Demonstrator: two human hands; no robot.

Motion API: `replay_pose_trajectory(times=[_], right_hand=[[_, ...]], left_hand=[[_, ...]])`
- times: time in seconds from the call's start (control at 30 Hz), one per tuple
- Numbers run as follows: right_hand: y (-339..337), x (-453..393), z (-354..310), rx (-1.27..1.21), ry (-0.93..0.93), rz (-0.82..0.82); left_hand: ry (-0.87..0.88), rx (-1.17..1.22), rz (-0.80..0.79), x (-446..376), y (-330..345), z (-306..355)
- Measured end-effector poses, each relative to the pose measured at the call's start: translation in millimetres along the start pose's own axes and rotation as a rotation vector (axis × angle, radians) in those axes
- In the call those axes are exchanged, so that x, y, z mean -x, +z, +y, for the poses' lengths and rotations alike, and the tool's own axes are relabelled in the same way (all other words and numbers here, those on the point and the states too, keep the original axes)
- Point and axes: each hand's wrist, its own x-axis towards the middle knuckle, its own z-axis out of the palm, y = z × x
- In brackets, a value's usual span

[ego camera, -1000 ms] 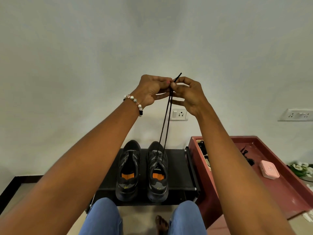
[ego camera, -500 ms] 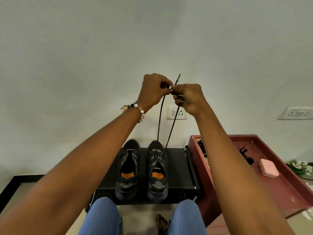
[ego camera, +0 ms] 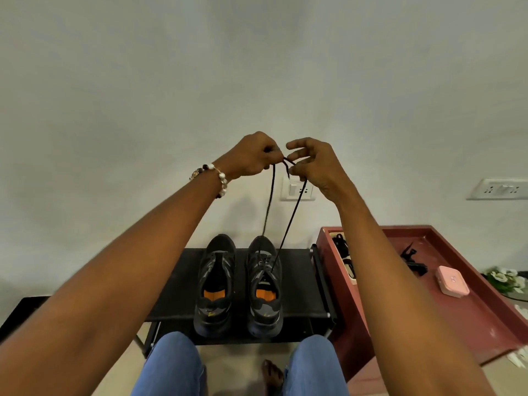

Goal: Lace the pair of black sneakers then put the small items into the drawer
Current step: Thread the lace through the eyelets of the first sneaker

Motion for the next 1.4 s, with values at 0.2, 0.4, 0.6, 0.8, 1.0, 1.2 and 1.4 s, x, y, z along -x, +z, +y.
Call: replay_pose_trajectory(times=[0.2,0.4,0.6,0.8,1.0,1.2,1.4], right_hand=[[13.7,4.1,5.0,-0.007,-0.248,0.12],[22.1,4.0,10.1,-0.246,-0.247,0.192],[36.6,2.8,10.1,-0.619,-0.081,0.264],[40.2,12.0,24.5,-0.992,0.196,0.319],[23.2,39.5,74.8,-1.298,0.398,0.507],[21.3,51.1,133.1,-0.921,0.542,0.623],[48.4,60.6,131.3,0.257,0.253,-0.062]], left_hand=[[-0.158,0.448,-0.06,6.2,-2.7,4.2],[-0.248,0.62,0.043,6.9,-2.7,-1.4],[-0.381,1.166,0.308,12.7,14.8,-0.1],[-0.46,1.461,0.51,20.1,29.1,-3.5],[-0.584,1.737,0.796,45.2,28.5,-60.9],[-0.441,0.604,0.546,81.3,53.9,-132.8],[-0.095,-0.517,-0.256,76.7,84.3,-128.1]])
